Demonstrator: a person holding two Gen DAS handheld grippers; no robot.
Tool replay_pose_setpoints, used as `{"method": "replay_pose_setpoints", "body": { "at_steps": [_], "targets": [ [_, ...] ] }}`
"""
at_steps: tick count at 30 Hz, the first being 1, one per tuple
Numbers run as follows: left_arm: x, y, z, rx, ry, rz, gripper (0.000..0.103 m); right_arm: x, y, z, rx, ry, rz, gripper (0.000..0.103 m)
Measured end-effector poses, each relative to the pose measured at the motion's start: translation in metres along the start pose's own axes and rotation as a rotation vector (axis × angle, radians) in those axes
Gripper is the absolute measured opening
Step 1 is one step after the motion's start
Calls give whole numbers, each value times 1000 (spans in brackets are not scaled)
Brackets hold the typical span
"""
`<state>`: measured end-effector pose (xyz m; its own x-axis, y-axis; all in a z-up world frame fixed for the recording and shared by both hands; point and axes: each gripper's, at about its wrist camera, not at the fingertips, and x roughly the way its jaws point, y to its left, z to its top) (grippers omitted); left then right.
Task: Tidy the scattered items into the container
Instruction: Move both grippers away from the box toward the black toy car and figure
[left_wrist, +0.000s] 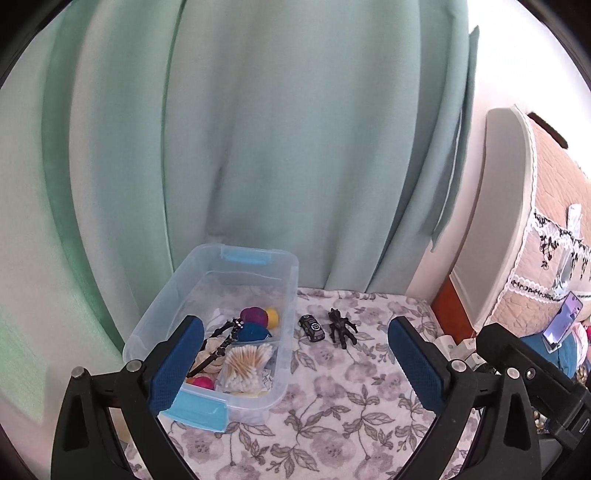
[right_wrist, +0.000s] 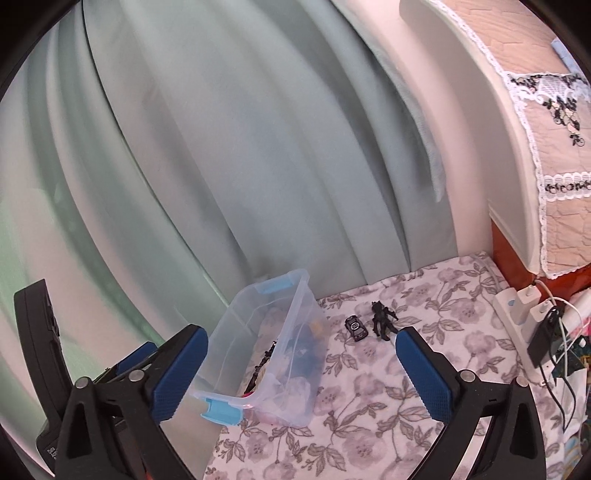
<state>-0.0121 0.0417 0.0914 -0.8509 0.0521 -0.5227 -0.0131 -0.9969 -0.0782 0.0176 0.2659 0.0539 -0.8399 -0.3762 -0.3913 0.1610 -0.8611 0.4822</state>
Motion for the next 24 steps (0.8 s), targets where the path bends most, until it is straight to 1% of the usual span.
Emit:
{"method": "replay_pose_setpoints", "body": {
  "at_steps": [8, 11, 15, 24],
  "targets": [
    [-1, -27, 2, 33, -7, -4, 100, -13, -17, 3, 21, -36, -4, 103],
    [1, -38, 2, 48, -6, -9, 100, -17, -24, 4, 14, -44, -21, 103],
    [7, -51, 0, 70, 0, -13, 100, -19, -38, 7, 35, -53, -35, 103],
    [23, -71, -3, 91, 14, -22, 100, -15, -67, 7, 58, -37, -55, 103]
  ]
}}
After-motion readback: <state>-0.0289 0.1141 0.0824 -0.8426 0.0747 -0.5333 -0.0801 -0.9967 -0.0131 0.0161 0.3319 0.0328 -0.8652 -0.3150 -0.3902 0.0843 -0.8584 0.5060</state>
